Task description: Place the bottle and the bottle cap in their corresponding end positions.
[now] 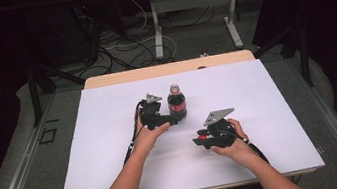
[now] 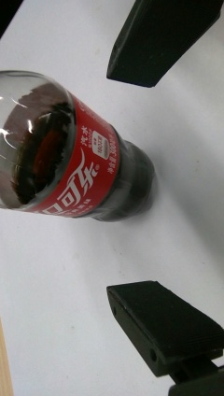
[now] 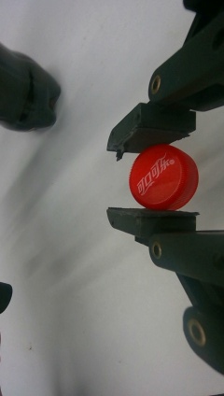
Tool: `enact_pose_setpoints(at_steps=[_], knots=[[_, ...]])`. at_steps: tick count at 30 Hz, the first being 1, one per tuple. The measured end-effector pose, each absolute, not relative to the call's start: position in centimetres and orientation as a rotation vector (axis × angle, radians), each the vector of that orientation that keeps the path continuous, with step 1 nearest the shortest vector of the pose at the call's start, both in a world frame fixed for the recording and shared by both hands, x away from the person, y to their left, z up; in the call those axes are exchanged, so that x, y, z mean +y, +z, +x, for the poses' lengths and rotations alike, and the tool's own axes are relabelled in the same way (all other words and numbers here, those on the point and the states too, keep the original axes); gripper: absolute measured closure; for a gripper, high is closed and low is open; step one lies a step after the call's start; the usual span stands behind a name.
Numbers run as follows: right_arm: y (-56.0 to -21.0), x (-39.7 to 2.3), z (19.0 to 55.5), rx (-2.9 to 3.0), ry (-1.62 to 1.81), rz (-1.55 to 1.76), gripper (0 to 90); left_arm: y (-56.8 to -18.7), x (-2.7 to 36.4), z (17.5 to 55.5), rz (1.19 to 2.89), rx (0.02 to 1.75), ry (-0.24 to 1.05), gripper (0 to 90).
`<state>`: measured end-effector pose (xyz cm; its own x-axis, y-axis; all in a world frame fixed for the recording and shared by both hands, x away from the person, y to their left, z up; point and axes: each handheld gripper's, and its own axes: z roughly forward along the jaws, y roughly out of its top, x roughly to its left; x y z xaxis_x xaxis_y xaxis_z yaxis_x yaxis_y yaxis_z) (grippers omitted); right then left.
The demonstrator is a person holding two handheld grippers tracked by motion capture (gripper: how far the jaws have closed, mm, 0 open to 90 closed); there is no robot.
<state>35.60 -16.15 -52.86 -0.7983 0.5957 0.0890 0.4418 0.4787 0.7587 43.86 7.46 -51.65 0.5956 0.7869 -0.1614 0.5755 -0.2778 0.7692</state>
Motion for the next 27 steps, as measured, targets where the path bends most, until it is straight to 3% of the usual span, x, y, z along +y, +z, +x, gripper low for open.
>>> enact_pose_setpoints(at_steps=[27], knots=[[-54.5,-11.3,36.2,2.601,1.214,0.816,61.0,-50.1,11.7,38.6,1.889,1.063,0.314,0.8]])
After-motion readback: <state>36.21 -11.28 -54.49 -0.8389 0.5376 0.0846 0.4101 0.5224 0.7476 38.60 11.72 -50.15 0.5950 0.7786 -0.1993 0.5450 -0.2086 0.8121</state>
